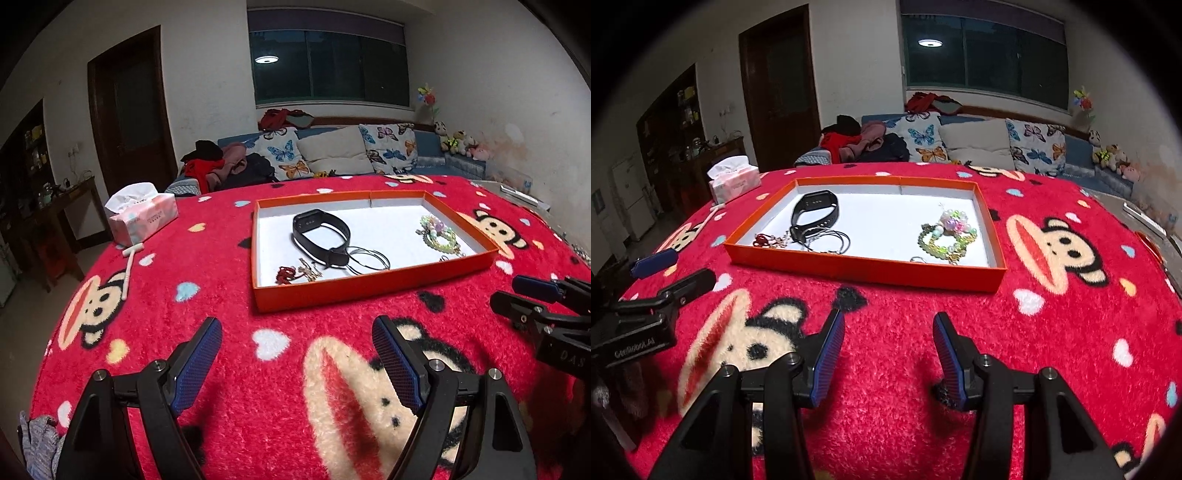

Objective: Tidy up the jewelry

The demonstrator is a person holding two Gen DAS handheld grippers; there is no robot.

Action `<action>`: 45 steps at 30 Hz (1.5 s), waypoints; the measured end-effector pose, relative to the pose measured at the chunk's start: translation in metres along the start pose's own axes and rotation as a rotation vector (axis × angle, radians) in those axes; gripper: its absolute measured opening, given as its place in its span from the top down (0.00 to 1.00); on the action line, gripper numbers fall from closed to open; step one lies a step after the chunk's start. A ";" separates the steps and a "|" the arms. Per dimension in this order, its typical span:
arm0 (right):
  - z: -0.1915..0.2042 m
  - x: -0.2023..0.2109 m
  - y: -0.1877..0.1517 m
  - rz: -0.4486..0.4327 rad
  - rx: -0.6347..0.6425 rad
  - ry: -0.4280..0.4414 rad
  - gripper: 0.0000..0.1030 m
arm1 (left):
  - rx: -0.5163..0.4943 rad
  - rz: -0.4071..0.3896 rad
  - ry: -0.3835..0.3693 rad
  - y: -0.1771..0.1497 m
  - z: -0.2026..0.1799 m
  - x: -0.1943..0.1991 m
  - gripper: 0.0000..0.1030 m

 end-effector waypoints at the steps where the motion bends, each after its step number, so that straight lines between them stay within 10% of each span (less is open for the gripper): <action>1: 0.000 0.000 0.000 -0.001 0.000 0.000 0.47 | -0.002 -0.003 -0.002 0.000 -0.001 0.000 0.13; 45: 0.007 -0.002 -0.002 0.011 0.052 -0.025 0.47 | 0.045 0.036 -0.014 -0.003 0.006 -0.007 0.13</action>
Point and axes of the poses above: each gripper's, at about its wrist camera, not at the fingertips, and x roughly against the way its jaws point, z to its left, y to its top, the point moved 6 cm from there along -x, roughly the way its jaws point, and after that the axes turned 13 degrees about y, right-handed, at the moved point
